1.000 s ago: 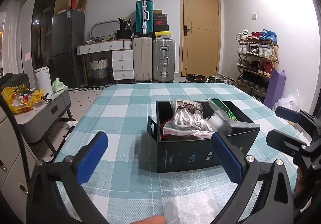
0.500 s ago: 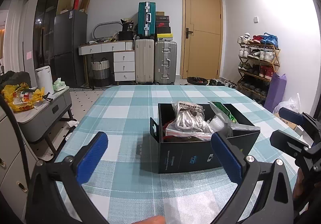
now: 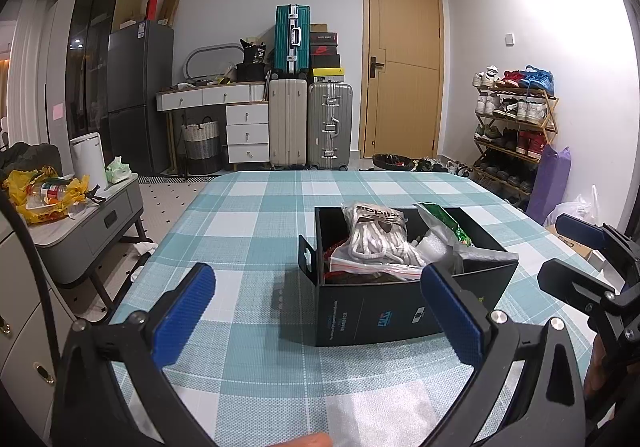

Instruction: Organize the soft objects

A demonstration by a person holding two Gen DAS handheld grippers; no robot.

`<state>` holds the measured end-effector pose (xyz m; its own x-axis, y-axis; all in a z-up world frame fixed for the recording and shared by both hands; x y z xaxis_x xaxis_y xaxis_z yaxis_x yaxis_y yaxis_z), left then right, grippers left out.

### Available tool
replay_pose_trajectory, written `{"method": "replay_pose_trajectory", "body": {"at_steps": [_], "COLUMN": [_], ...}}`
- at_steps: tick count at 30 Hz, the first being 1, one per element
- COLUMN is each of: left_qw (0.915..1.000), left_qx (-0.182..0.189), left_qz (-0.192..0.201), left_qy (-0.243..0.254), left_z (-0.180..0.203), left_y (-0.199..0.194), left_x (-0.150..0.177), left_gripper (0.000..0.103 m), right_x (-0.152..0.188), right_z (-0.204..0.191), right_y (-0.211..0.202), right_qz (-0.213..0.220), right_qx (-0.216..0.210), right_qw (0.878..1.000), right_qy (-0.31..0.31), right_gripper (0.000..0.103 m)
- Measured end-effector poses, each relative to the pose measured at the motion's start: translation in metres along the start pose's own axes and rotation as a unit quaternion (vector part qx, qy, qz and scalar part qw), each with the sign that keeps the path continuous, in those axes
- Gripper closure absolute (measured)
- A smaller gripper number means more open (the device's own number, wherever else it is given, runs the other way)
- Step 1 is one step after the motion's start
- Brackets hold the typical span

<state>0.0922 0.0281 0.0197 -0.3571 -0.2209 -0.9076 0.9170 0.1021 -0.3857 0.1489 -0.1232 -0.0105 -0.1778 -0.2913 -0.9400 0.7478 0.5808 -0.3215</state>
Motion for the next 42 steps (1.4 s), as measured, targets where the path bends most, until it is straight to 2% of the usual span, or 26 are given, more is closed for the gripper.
{"method": "replay_pose_trajectory", "body": {"at_steps": [42], "left_qw": [1.0000], "left_qx": [0.002], "left_qz": [0.003], "left_qy": [0.007], "left_z": [0.0047], "left_y": [-0.0032], "left_x": [-0.0012], "left_gripper": [0.000], "right_x": [0.0002], "right_z": [0.0000], "right_y": [-0.0001], "right_qz": [0.000], "right_qx": [0.000], "right_qw": [1.000], "right_qy": [-0.001], "right_gripper": [0.000]}}
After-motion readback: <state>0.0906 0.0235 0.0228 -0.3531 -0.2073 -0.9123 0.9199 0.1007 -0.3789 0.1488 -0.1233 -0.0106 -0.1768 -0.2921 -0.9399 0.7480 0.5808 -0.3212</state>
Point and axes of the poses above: each gripper's, at about its wrist camera, not at the fingertips, and y roughly the way its jaws point, z to its right, x to its underside, the point moved 2 cm from there along y, roughly the way its jaws point, and after that the axes turned 8 degrees about -y, right-handed, at the moved point
